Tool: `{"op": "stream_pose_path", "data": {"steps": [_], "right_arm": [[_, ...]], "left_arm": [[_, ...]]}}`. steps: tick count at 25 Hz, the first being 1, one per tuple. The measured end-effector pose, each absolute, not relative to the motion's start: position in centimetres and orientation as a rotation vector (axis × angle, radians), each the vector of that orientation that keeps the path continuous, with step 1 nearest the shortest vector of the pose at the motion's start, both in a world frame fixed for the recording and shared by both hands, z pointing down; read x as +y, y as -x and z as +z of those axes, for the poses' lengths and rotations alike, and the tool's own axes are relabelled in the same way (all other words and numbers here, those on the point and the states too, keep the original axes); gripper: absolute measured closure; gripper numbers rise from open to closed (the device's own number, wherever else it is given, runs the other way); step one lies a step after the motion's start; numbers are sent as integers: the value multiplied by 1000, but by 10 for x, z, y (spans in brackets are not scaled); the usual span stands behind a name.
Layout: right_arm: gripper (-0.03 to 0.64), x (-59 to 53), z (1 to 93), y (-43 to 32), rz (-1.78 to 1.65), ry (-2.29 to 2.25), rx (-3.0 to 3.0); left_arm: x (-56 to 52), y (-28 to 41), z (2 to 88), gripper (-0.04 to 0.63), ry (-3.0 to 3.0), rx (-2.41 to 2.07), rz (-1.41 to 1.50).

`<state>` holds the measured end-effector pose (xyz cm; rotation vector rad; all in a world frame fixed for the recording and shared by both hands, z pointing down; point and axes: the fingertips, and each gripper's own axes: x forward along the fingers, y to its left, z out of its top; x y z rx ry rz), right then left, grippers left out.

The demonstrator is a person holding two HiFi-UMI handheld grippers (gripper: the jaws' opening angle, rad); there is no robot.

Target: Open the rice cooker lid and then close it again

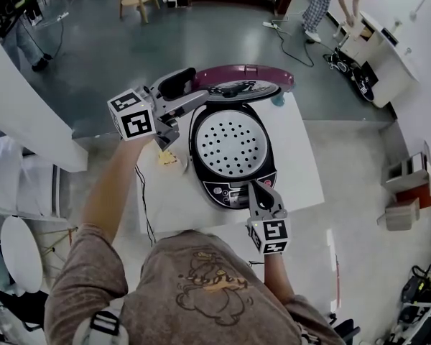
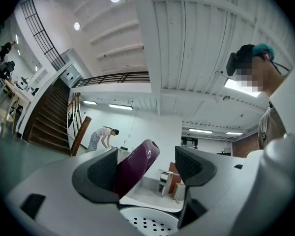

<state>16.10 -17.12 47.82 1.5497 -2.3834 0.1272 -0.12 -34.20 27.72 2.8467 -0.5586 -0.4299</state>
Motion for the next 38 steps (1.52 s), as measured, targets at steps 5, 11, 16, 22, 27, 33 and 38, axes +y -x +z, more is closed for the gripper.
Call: {"op": "stream_pose_path", "data": {"steps": [5,11,16,22,27,33,38], "right_arm": [[615,-171,477,-161,129,-1551,-2386],[615,-172,479,-162,131,-1553,-2386],[615,-172,478,-161,135,-1555,-2386],[615,-172,477,-161,135,-1555,-2384],[615,-172,478,-161,145,-1556,-2383],[615,-172,478,-162,146,-1555,-2387],[615,-172,478,-162,150,-1553,-2388]], "left_arm": [[-324,-2,281,235,-2839,-542,-408],[-312,-5,289,236,-2858,-527,-387],[-299,-7,295,236,-2860,-504,-364],[-280,-10,306,236,-2856,-481,-346],[-265,-13,318,236,-2832,-469,-348],[-249,-15,335,236,-2776,-432,-343],[-238,-16,347,236,-2746,-428,-327]]}}
